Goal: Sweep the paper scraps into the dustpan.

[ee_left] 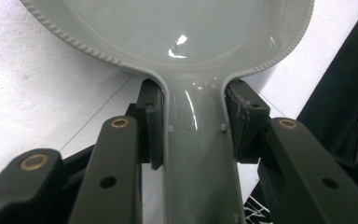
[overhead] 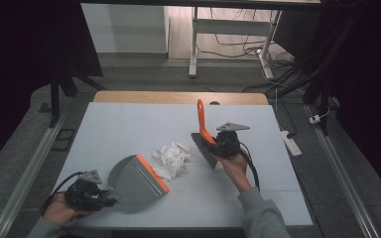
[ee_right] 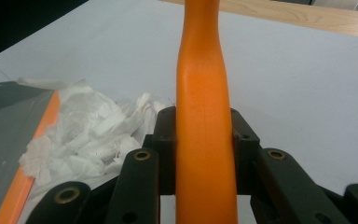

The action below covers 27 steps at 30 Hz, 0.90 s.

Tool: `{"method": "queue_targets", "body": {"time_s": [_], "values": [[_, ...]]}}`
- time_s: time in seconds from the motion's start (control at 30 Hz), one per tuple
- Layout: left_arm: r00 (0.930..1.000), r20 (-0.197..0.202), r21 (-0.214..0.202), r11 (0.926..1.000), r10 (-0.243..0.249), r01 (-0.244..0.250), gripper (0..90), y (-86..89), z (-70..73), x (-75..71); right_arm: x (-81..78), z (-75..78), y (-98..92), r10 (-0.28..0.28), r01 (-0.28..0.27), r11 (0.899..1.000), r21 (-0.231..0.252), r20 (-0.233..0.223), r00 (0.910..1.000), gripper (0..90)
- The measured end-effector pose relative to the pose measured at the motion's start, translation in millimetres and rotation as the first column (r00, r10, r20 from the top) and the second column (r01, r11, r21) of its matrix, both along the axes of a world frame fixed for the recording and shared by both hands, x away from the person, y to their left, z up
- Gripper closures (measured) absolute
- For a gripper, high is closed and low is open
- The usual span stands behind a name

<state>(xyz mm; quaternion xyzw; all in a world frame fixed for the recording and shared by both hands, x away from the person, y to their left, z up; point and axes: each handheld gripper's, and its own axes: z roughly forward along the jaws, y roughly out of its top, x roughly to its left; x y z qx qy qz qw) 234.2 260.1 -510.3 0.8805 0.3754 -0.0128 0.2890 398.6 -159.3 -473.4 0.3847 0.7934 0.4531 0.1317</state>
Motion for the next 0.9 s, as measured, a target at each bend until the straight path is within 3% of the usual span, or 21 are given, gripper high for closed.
{"method": "queue_targets", "body": {"time_s": [0.53,0.73,0.9], "values": [[1.0,-0.005,-0.004,1.0,-0.002,0.002,61.9,-0.5,-0.7,0.8,19.2,-3.4,35.5,0.0,0.0,1.0,0.005,-0.033,0.9995,70.4],[1.0,-0.005,-0.005,1.0,-0.001,0.001,61.9,-0.5,-0.8,0.9,35.1,-7.4,51.9,-0.017,0.014,0.999,-0.047,-0.05,0.9986,70.4],[1.0,-0.006,-0.006,1.0,-0.001,0.001,61.9,-0.3,-1.2,1.1,44.0,-9.6,55.1,-0.034,0.031,0.998,-0.056,-0.065,0.9973,70.4]]}}
